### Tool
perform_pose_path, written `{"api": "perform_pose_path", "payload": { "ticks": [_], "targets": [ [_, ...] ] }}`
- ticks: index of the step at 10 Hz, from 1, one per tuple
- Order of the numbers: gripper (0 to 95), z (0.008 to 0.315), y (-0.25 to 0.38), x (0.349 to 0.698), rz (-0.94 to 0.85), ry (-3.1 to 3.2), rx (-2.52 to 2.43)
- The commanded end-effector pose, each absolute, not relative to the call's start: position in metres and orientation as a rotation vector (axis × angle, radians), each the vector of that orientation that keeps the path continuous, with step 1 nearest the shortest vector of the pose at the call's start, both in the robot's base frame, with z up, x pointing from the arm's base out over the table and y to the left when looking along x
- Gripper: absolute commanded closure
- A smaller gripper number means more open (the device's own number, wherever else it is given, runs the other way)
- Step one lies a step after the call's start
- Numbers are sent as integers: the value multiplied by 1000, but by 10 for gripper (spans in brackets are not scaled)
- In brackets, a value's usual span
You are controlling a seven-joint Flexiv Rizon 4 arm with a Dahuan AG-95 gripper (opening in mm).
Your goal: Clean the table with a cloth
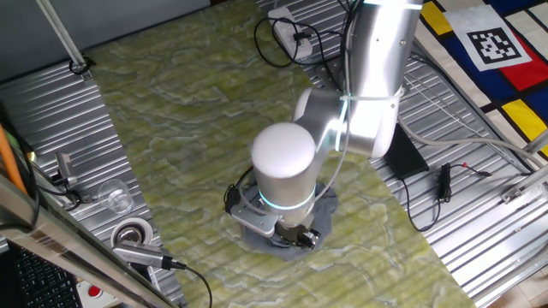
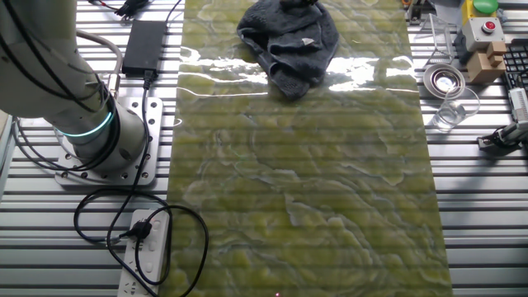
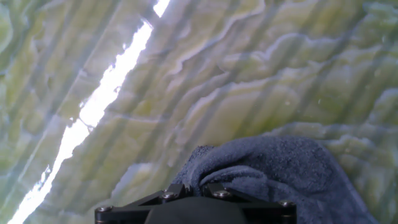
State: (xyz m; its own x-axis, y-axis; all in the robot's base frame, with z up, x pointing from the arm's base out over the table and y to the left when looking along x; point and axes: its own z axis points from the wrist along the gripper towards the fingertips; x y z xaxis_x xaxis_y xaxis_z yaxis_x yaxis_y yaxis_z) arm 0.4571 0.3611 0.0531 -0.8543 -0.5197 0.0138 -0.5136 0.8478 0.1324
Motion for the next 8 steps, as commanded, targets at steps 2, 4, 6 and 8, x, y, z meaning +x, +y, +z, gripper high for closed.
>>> {"api": "perform_pose_path", "payload": {
  "ticks": [2,4,6,8],
  "targets": [
    [950,53,361,457,-173,-2946,752],
    [950,53,361,457,-171,-2925,775],
    [950,53,361,457,-151,-2924,743],
    [950,53,361,457,-134,-2927,702]
  ]
}}
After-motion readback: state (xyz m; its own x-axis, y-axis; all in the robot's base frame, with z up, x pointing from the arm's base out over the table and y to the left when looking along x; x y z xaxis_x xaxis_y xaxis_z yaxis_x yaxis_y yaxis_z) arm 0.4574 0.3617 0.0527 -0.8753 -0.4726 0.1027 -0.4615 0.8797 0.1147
